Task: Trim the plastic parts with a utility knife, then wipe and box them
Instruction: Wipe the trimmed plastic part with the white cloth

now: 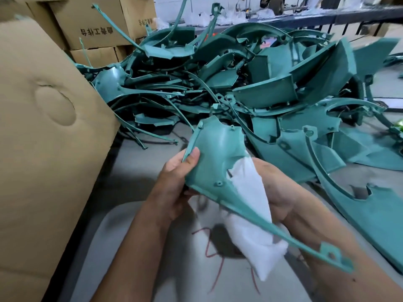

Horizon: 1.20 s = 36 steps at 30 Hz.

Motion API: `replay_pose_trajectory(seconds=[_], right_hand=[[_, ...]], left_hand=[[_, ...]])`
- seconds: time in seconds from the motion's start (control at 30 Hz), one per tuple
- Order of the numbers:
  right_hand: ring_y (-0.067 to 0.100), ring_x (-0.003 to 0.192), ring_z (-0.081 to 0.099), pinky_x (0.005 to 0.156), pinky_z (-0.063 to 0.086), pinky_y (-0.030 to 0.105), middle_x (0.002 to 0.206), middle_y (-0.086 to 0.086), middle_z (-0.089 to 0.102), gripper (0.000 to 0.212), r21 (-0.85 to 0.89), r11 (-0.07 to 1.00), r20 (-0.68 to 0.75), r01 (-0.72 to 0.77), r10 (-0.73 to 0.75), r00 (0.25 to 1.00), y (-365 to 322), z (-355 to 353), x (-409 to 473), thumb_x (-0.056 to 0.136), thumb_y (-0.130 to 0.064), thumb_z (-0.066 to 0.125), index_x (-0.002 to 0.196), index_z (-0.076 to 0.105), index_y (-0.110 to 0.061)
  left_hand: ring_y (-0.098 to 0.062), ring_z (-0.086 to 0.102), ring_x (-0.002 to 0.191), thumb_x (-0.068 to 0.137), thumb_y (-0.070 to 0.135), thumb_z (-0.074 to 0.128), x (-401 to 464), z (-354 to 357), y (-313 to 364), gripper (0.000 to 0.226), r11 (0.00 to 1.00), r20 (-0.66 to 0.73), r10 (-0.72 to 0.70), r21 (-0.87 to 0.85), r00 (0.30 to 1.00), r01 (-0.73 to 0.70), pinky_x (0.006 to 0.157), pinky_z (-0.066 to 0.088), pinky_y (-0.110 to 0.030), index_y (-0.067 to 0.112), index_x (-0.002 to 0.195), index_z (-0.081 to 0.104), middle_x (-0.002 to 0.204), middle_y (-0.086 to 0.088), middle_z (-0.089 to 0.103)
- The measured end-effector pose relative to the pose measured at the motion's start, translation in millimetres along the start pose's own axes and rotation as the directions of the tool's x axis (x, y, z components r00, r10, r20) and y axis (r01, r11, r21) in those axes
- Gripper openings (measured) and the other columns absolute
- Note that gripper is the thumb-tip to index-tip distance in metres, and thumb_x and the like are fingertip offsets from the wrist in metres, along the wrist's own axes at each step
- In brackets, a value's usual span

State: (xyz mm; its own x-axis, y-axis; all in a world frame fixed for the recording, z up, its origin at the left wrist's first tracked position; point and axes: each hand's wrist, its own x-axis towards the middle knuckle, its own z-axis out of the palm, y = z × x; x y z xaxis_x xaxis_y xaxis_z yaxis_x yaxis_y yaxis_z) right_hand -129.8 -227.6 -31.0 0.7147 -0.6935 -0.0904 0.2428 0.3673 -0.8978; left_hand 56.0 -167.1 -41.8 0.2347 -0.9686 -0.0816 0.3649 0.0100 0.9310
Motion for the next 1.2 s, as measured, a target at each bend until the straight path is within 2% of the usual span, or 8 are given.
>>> replay_pose_trajectory(seconds=[0.23,0.37,0.47,0.73,0.87,0.93,1.07,1.2], right_hand=[[0.044,0.113,0.058,0.11,0.041,0.064,0.13,0.038,0.061,0.046,-0.023,0.995,0.018,-0.1,0.1,0.995,3,12,-3,0.093,-0.026,0.067,0.121,0.066,0.011],[0.035,0.106,0.068,0.103,0.053,0.047,0.122,0.024,0.069,0.044,0.092,0.987,0.167,-0.134,0.117,0.979,1,12,-4,0.091,-0.025,0.068,0.124,0.07,0.004],[0.027,0.103,0.074,0.097,0.057,0.039,0.113,0.015,0.076,0.037,0.164,0.976,0.333,-0.146,0.085,0.939,-2,14,-8,0.088,-0.025,0.072,0.117,0.076,-0.002],[0.017,0.076,0.077,0.07,0.062,0.028,0.089,0.008,0.079,0.03,0.112,0.993,0.223,-0.024,-0.002,0.975,10,21,-7,0.07,-0.029,0.094,0.094,0.084,-0.013],[0.015,0.067,0.075,0.061,0.059,0.024,0.081,0.008,0.078,0.014,0.155,0.988,0.154,-0.007,-0.017,0.988,9,22,-4,0.084,-0.012,0.07,0.088,0.084,-0.013],[0.016,0.067,0.075,0.062,0.06,0.026,0.082,0.009,0.078,0.013,0.138,0.99,0.132,0.03,-0.049,0.99,7,25,-4,0.08,-0.015,0.075,0.09,0.083,-0.011],[0.018,0.063,0.071,0.059,0.058,0.027,0.078,0.012,0.074,0.01,0.046,0.992,0.06,0.121,-0.124,0.99,9,29,-3,0.086,-0.013,0.071,0.086,0.08,-0.008],[0.012,0.057,0.063,0.056,0.051,0.022,0.067,0.005,0.067,0.024,-0.117,0.981,0.01,0.157,-0.157,0.988,14,36,-3,0.095,-0.006,0.068,0.073,0.074,-0.014]], left_hand=[[-0.033,0.065,0.093,0.09,0.038,0.07,-2,-2,5,0.043,0.998,-0.073,0.054,0.027,0.996,-0.052,0.085,0.053,-0.045,0.009,0.122,0.071,0.114,-0.023,0.073],[-0.044,0.064,0.103,0.094,0.03,0.07,-2,0,6,0.037,0.997,-0.109,0.072,-0.012,0.991,-0.074,0.096,0.047,-0.066,0.006,0.123,0.071,0.119,-0.028,0.07],[-0.045,0.066,0.107,0.088,0.03,0.071,-2,2,7,0.043,0.995,-0.167,0.069,-0.056,0.984,-0.079,0.092,0.055,-0.055,0.007,0.124,0.071,0.118,-0.026,0.072],[-0.046,0.067,0.105,0.095,0.018,0.068,5,2,2,0.037,0.987,-0.233,0.161,0.026,0.959,-0.16,0.101,0.049,-0.062,-0.005,0.123,0.068,0.117,-0.033,0.069],[-0.044,0.073,0.097,0.091,0.024,0.074,8,3,-3,0.034,0.98,-0.311,0.193,0.113,0.931,-0.165,0.075,0.06,-0.043,0.004,0.118,0.072,0.106,-0.021,0.076],[-0.036,0.073,0.091,0.09,0.024,0.076,8,9,-5,0.034,0.99,-0.379,0.138,0.051,0.915,-0.128,0.069,0.061,-0.039,0.005,0.117,0.07,0.105,-0.019,0.077],[-0.042,0.066,0.119,0.079,0.042,0.073,1,27,-1,0.068,0.916,-0.223,-0.248,-0.371,0.943,0.153,0.105,0.051,-0.054,-0.002,0.13,0.065,0.126,-0.026,0.068],[-0.042,0.07,0.108,0.091,0.044,0.068,0,34,-2,0.06,0.937,-0.286,-0.247,-0.316,0.926,0.152,0.09,0.06,-0.048,-0.004,0.126,0.067,0.122,-0.028,0.069]])
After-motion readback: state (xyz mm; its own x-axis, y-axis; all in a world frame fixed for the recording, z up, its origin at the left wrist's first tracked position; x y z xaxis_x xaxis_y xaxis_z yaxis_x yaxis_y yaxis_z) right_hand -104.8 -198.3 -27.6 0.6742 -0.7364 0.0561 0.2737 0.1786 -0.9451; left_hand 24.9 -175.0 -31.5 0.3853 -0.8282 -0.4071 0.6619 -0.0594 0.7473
